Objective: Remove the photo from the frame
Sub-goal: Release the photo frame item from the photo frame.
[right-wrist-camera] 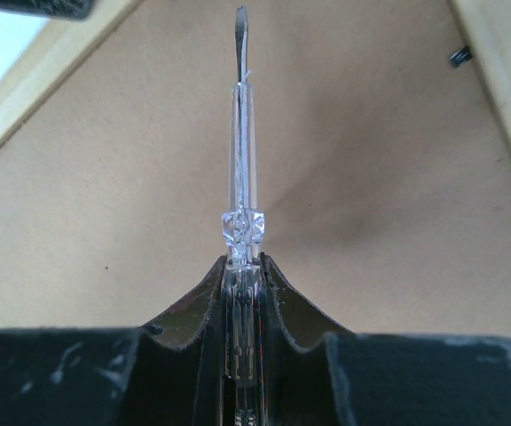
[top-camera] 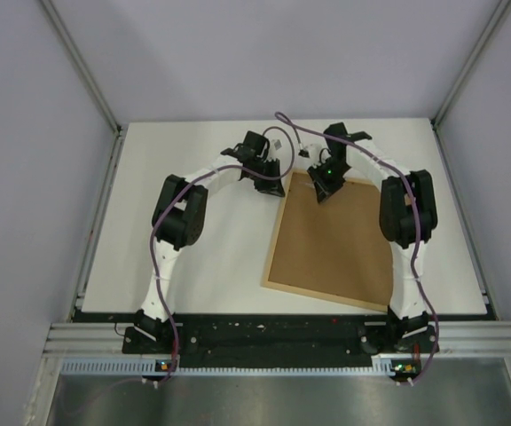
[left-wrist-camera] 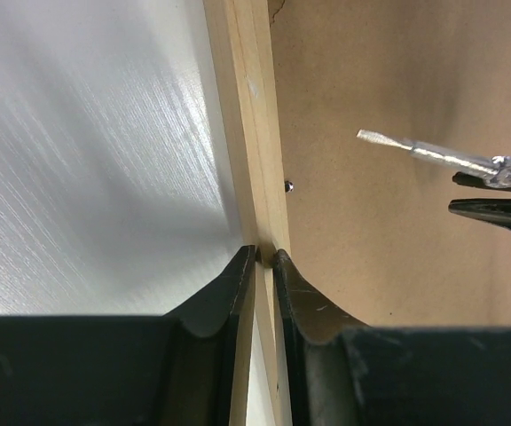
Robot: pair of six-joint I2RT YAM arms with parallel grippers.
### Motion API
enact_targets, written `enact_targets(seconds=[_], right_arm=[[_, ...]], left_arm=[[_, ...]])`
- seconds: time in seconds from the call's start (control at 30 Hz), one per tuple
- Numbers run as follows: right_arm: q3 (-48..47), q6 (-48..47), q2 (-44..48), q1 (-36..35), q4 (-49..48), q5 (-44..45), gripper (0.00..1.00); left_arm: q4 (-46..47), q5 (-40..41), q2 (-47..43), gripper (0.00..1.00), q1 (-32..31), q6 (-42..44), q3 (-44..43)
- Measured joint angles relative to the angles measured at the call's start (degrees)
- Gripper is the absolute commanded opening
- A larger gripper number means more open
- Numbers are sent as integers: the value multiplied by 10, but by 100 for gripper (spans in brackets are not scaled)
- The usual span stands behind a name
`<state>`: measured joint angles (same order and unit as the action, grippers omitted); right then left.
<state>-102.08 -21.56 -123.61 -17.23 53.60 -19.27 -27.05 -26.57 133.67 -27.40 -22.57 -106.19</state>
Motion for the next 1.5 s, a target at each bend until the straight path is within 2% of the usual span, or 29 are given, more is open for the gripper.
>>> enact_targets(seconds=[0.53,1.5], right_arm=[[-12,-13,-31,-33,21,23,0],[-21,-12,-37,-40,25,27,0]], left_arm=[[-4,-1,0,19,0,-16,0],[-8,-9,5,19,2,-18,-5]])
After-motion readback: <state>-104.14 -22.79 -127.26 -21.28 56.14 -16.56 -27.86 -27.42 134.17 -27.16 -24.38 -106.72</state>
